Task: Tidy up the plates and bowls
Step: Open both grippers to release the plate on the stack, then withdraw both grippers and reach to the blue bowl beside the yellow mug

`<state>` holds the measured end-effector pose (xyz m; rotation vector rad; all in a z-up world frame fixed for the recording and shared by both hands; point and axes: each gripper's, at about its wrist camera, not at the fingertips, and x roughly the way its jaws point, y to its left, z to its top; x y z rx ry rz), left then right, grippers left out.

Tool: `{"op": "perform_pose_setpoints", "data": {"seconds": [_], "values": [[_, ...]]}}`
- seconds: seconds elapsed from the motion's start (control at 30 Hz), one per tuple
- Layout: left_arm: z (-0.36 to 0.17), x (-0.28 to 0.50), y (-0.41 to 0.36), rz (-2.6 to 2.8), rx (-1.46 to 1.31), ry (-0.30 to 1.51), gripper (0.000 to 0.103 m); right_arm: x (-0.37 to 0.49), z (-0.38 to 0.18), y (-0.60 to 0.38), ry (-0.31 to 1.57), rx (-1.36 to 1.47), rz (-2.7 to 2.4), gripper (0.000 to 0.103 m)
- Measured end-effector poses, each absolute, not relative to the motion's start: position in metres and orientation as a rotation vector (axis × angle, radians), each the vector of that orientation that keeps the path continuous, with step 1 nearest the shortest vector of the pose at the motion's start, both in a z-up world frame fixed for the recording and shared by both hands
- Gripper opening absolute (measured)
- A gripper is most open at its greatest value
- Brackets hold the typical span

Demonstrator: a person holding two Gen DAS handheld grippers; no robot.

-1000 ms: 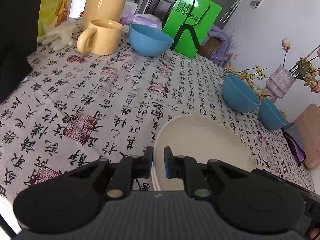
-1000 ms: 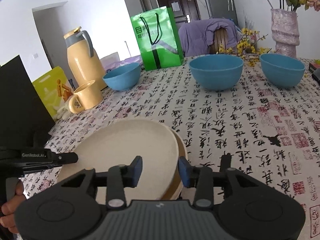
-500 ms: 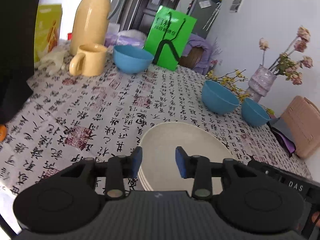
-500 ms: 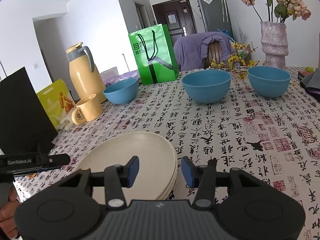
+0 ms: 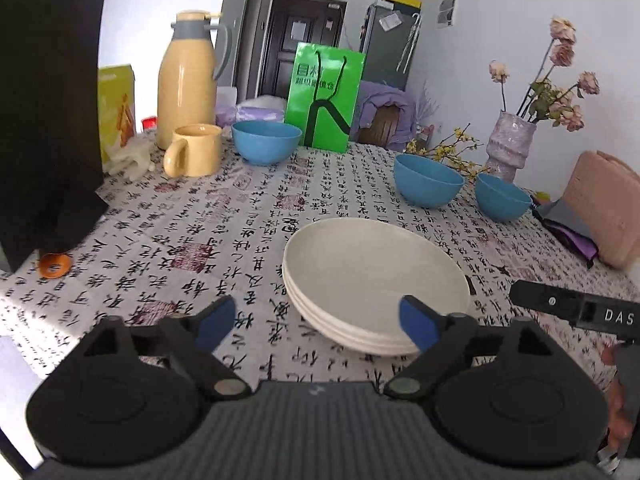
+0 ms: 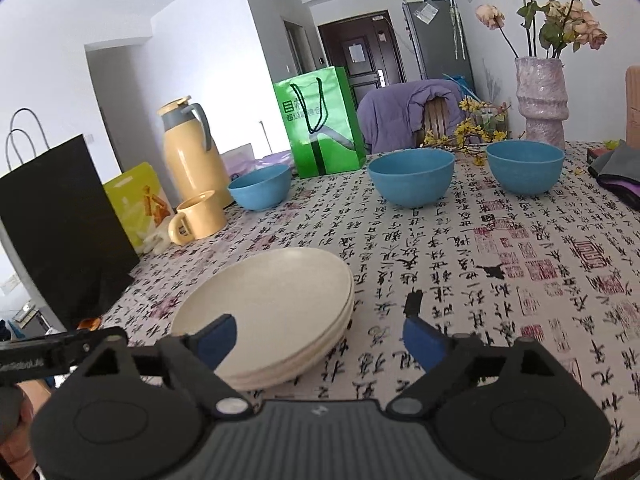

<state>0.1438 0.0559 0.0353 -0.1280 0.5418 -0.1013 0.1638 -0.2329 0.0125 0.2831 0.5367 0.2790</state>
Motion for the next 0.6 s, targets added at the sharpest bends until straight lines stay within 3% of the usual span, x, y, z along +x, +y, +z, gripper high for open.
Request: {"op": "perform_pose_setpoints", "data": {"seconds": [0.07,0.6], "values": [[0.034,0.129,0.052,-0.077,-0.094,0.499,0.103,0.153,0.009,-0.235,0.517,0.277,0.270,0.100],[0.020,0.092,0.039,-0.021,-0.036,0.470,0.103,0.112,-0.014,-0.255,0.502,0.311,0.248,0.101]]}}
